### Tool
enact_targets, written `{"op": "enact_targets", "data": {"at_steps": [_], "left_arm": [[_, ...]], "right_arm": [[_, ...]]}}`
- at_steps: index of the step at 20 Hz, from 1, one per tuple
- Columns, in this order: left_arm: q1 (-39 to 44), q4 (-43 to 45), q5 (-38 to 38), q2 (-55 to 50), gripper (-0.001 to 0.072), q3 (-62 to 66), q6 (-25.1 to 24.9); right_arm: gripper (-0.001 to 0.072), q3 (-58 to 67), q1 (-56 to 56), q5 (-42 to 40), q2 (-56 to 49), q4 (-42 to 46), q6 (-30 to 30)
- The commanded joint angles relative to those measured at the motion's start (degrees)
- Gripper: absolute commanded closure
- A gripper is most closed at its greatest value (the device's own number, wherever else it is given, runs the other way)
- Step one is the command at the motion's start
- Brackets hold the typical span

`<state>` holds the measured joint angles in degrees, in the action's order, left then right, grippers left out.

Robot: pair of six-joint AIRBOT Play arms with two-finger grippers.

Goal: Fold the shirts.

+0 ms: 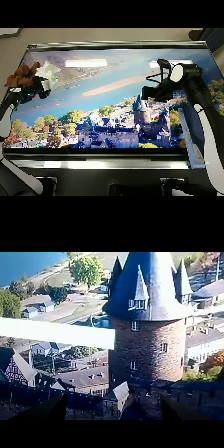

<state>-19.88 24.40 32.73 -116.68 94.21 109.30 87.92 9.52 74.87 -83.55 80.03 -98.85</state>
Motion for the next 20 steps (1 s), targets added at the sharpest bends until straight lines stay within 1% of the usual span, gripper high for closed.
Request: {"op": "enact_targets", "data": {"at_steps": [1,2,4,5,7,10,13,16,18,19,20], "left_arm": [[1.31,-4.55,-4.48,-2.36,0.0032,0.15,-2.01],[1.49,-4.52,-4.59,-2.4,0.0101,0.15,-2.03],[1.49,-4.57,-3.02,-2.32,0.0663,0.17,-3.13],[1.42,-4.57,-1.68,-2.08,0.0681,0.28,-4.96],[1.38,-4.98,0.11,-0.55,0.0683,0.44,-9.49],[1.38,-4.94,-1.88,5.99,0.0685,0.44,-18.73],[1.42,-4.74,-1.16,15.93,0.0686,0.42,-32.98],[2.86,-2.78,7.28,27.02,0.0686,0.37,-42.21],[5.81,-2.78,12.79,35.34,0.0686,0.37,-48.68],[7.82,-2.78,14.08,39.43,0.0686,0.37,-50.51],[10.29,-2.67,14.71,43.71,0.0686,0.37,-51.84]], "right_arm": [[0.0053,0.07,0.02,0.57,0.0,-2.34,-0.87],[0.0053,0.07,0.02,1.14,0.0,-2.99,-0.94],[0.0053,0.07,0.02,2.69,0.0,-4.02,-1.01],[0.0053,0.07,0.02,3.74,0.0,-4.15,-1.01],[0.0053,0.07,0.02,6.4,0.0,-4.13,-0.98],[0.0053,0.07,0.02,9.73,0.0,-4.13,-0.79],[0.0054,0.09,0.02,10.73,0.33,-4.0,0.31],[0.0055,0.09,0.02,10.34,1.7,-3.67,0.31],[0.0055,0.09,0.02,10.45,3.5,-3.67,0.31],[0.0063,0.09,0.02,10.45,4.7,-3.67,0.74],[0.0133,0.09,0.02,10.6,6.1,-3.13,1.38]]}}
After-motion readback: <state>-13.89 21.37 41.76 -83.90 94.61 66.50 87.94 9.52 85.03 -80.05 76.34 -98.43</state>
